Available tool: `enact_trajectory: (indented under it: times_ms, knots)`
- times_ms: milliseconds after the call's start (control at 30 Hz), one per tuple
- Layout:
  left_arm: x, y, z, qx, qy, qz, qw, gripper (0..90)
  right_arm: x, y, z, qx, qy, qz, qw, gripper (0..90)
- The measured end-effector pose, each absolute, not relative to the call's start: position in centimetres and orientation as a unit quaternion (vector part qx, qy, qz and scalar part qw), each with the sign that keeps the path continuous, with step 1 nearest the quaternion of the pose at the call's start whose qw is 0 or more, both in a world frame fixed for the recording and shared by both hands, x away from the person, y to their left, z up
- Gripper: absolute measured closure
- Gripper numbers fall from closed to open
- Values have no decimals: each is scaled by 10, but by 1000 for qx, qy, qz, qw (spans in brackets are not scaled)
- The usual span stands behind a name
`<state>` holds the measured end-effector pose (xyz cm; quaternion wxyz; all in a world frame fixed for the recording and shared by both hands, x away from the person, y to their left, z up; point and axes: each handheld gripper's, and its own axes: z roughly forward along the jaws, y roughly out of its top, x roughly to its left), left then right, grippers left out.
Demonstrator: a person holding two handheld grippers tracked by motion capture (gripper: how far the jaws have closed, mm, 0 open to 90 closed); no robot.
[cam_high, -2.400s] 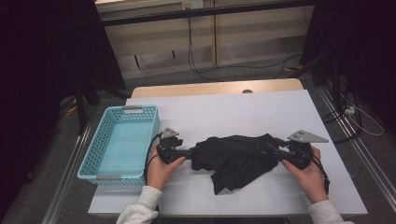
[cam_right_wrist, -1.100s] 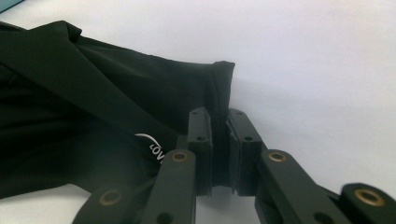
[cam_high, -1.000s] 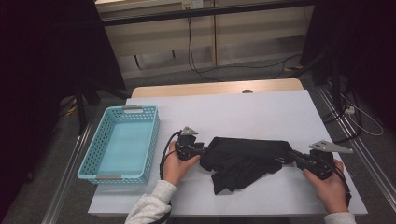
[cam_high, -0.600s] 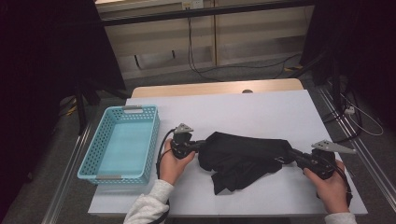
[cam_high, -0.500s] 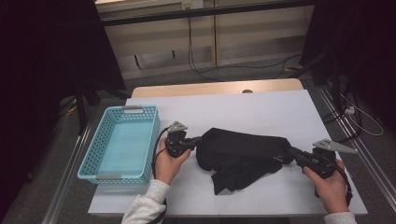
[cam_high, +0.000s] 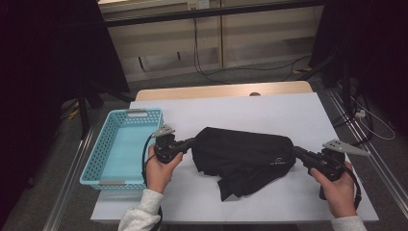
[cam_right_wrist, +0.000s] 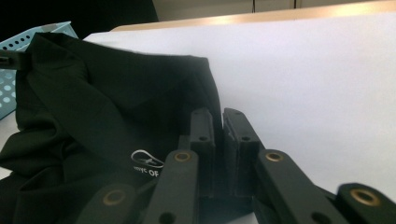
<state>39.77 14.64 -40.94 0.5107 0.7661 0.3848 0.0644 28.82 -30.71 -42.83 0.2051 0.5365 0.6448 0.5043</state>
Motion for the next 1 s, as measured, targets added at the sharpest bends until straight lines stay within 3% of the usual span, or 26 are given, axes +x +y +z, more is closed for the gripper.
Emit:
enact_trajectory:
  times_ms: [600, 700, 800, 1000]
  knots:
    - [390, 135, -429, 791, 383, 39, 475, 868, 297, -304, -453, 561, 693, 422, 165, 839]
    - [390, 133, -430, 794, 379, 40, 473, 867, 300, -300, -452, 552, 701, 413, 180, 771]
    - [390, 132, -430, 795, 377, 41, 474, 866, 303, -296, -449, 548, 701, 405, 209, 617]
    - [390, 132, -429, 795, 376, 45, 473, 865, 308, -286, -441, 524, 706, 407, 248, 552]
